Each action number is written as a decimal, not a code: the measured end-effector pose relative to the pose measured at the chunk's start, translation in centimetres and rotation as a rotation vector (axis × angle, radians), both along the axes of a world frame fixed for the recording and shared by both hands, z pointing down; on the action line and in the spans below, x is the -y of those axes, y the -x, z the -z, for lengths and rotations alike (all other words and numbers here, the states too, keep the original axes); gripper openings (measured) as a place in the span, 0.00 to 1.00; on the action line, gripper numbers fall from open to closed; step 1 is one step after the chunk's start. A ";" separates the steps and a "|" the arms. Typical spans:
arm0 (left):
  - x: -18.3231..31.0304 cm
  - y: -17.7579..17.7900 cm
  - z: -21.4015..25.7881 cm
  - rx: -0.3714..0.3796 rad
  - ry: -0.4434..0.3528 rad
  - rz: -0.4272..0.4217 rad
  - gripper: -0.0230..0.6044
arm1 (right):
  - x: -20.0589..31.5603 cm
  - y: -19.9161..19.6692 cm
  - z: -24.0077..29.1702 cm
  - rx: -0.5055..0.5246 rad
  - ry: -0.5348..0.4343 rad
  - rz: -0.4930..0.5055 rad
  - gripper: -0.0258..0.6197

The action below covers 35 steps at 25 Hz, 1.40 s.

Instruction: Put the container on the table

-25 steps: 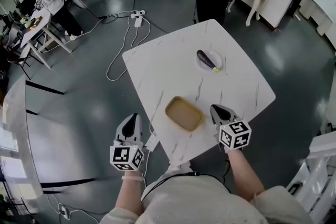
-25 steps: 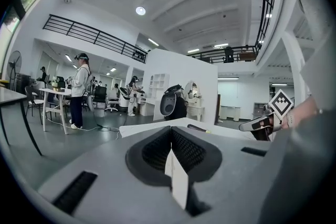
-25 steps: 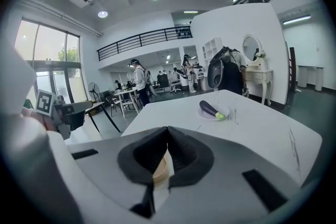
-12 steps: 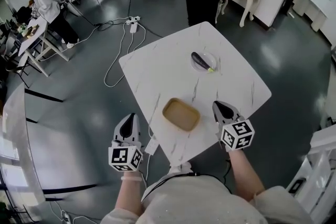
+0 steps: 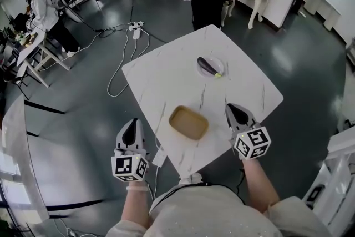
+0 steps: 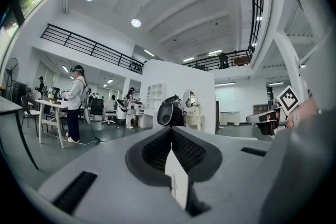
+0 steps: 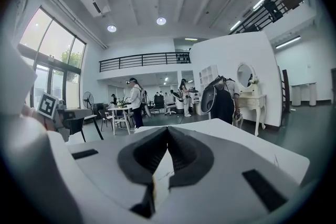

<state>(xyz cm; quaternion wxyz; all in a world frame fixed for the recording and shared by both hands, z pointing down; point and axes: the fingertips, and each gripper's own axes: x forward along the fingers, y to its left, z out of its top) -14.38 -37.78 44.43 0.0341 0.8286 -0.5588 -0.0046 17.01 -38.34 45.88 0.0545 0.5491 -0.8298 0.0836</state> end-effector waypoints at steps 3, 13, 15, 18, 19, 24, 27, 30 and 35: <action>0.2 0.1 0.5 0.004 -0.015 -0.001 0.04 | 0.1 0.1 0.8 0.000 -0.031 -0.003 0.05; 1.0 0.2 1.8 0.000 -0.050 0.015 0.04 | 0.5 -0.6 2.4 -0.004 -0.086 -0.018 0.05; 1.1 0.2 2.3 -0.003 -0.061 0.016 0.04 | 0.6 -0.8 2.8 -0.002 -0.097 -0.022 0.05; 1.3 0.2 2.5 -0.002 -0.070 0.015 0.04 | 0.8 -0.8 3.2 -0.001 -0.111 -0.026 0.05; 1.4 0.1 2.5 -0.002 -0.071 0.016 0.04 | 0.9 -0.9 3.3 0.000 -0.114 -0.027 0.05; 1.8 0.2 2.8 -0.001 -0.077 0.022 0.04 | 1.1 -0.9 3.5 0.000 -0.123 -0.025 0.05; 1.9 0.1 2.9 0.000 -0.082 0.025 0.04 | 1.3 -1.1 3.7 0.001 -0.128 -0.027 0.05; 2.1 0.2 3.2 0.000 -0.085 0.028 0.04 | 1.5 -1.1 3.9 -0.001 -0.134 -0.025 0.05; 2.2 0.4 3.4 -0.004 -0.087 0.033 0.04 | 1.7 -1.0 4.1 0.001 -0.138 -0.024 0.05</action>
